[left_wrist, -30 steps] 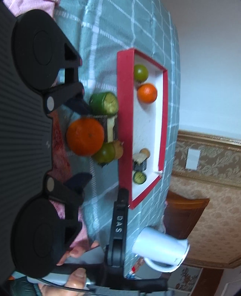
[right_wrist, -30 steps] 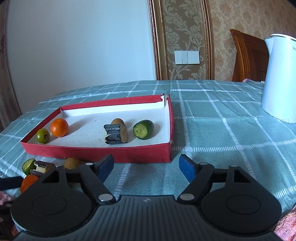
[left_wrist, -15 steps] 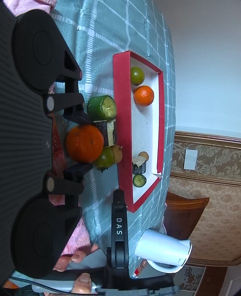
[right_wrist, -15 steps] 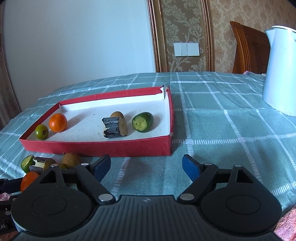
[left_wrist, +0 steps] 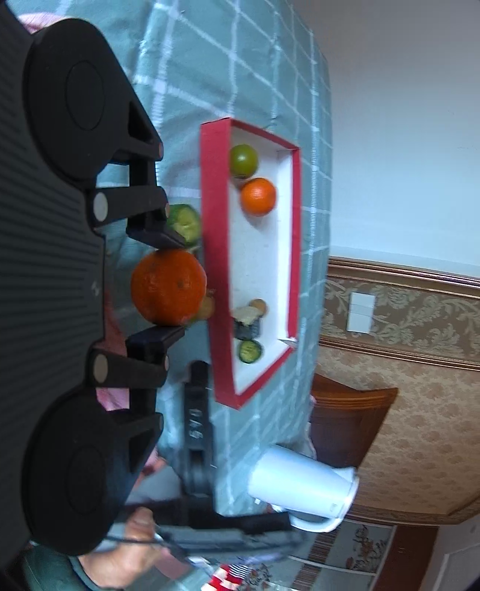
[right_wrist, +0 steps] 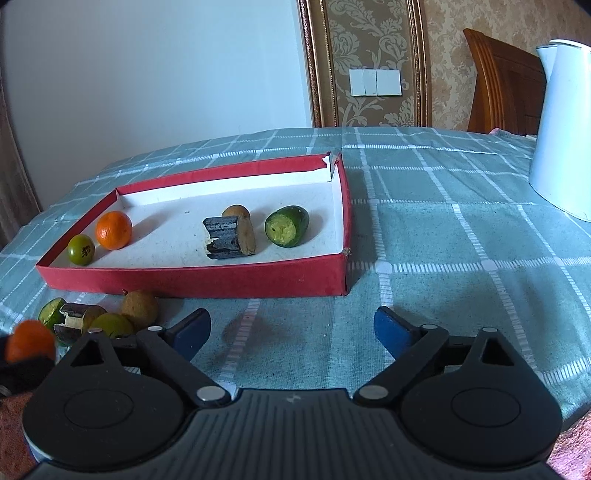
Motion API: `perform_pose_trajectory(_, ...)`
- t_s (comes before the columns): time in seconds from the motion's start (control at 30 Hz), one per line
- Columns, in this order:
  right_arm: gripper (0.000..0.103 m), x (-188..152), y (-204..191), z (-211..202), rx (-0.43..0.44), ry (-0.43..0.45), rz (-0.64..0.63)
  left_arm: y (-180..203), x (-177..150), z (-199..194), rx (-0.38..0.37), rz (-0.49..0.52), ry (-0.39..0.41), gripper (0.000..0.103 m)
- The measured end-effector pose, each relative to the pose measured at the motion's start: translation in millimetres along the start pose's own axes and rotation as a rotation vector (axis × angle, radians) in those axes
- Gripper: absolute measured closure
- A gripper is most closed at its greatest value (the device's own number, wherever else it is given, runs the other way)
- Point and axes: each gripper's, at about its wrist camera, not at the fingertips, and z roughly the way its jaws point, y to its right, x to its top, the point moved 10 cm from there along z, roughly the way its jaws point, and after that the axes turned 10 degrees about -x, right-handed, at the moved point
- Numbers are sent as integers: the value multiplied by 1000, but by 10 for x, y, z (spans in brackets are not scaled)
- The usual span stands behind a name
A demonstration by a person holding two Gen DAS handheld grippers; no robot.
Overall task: Organize fruits
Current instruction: 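Lift the mandarin with the left tool, lower it into the tray, release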
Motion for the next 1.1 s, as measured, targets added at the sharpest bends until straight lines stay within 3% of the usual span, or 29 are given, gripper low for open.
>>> perform_pose_trajectory(0.33,5,-11,-22,8,-6,-5,-16,-285,419,6,53,-3,57,62)
perform_pose_trajectory(0.67,4,-28,-45,23,-29,-12,-52,-554,583,564,59,-16,-4,62)
perform_pose_trajectory(1.1,4,-44,-70,34,-48,-18,-79,-634,650,1137,54,16,-65,62)
